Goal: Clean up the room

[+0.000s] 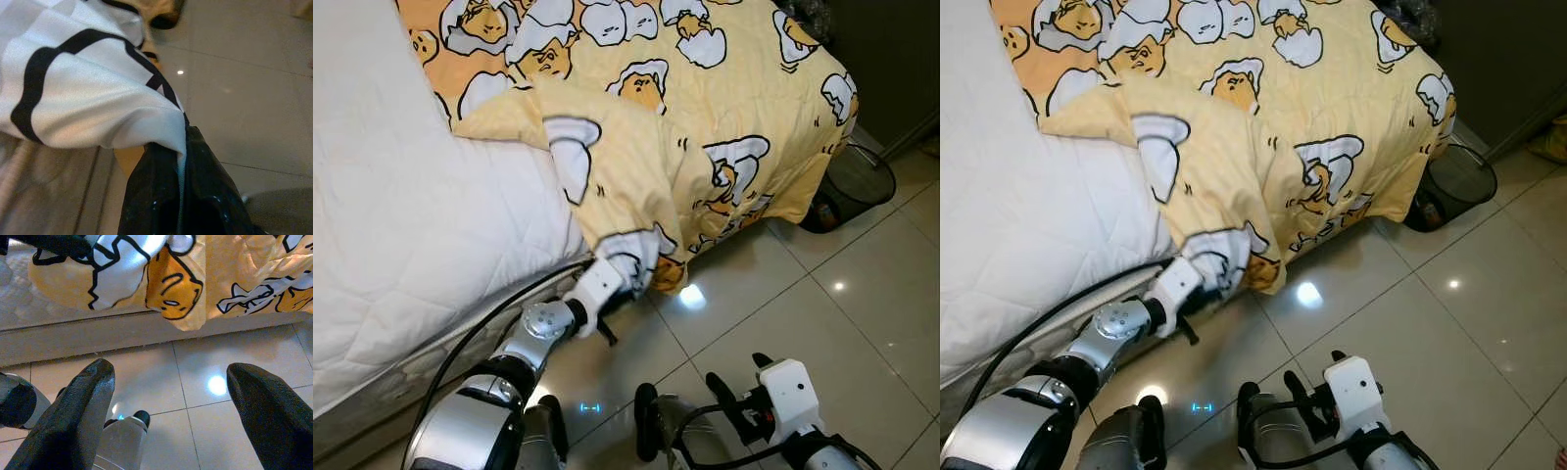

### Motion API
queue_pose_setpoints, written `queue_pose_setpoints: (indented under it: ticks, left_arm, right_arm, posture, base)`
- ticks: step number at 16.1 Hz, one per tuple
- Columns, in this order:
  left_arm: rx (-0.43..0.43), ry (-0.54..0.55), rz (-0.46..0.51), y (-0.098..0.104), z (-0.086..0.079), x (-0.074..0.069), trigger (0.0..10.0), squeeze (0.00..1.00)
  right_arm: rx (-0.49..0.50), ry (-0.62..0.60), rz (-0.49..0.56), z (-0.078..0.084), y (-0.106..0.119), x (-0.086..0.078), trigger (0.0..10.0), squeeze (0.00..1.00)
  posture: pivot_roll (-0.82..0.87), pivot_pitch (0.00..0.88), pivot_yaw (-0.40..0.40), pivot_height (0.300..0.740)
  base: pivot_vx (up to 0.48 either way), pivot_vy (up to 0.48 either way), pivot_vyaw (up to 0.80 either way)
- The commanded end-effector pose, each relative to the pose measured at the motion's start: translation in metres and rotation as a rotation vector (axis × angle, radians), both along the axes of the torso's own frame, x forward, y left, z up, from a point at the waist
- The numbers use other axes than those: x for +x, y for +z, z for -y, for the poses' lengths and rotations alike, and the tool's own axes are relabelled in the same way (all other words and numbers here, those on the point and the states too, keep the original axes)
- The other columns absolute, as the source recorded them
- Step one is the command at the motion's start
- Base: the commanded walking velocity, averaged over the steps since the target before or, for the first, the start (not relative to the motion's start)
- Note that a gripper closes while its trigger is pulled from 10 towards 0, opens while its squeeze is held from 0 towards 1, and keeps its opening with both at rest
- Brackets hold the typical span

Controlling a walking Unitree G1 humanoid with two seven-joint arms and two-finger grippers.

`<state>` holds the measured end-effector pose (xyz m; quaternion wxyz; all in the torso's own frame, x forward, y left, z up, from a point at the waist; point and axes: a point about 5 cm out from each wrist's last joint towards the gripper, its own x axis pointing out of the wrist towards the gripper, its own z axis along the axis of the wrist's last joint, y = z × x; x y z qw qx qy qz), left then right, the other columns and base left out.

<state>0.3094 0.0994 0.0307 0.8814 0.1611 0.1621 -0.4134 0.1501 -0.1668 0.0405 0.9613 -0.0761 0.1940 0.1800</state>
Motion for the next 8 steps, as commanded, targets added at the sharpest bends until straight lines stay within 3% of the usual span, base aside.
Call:
queue_pose_setpoints:
  ticks: [1,8]
  left_arm:
    - [0.018,-0.069,-0.034,-0.0099,0.0062,-0.0114,10.0,0.00]
    - [-0.023,-0.084,-0.054,-0.0139,0.0072,-0.0182,10.0,0.00]
  right_arm:
    - [-0.004,-0.003,-0.023,0.0018,-0.0048,-0.0045,10.0,0.00]
    - [-0.001,-0.001,-0.018,0.0007,-0.0055,-0.0017,10.0,0.00]
  posture:
    - [-0.20,0.269,-0.083,0.740]
    - [-0.19,0.261,-0.076,0.740]
  base:
    - [0.000,0.000,0.00]
    - [0.000,0.000,0.00]
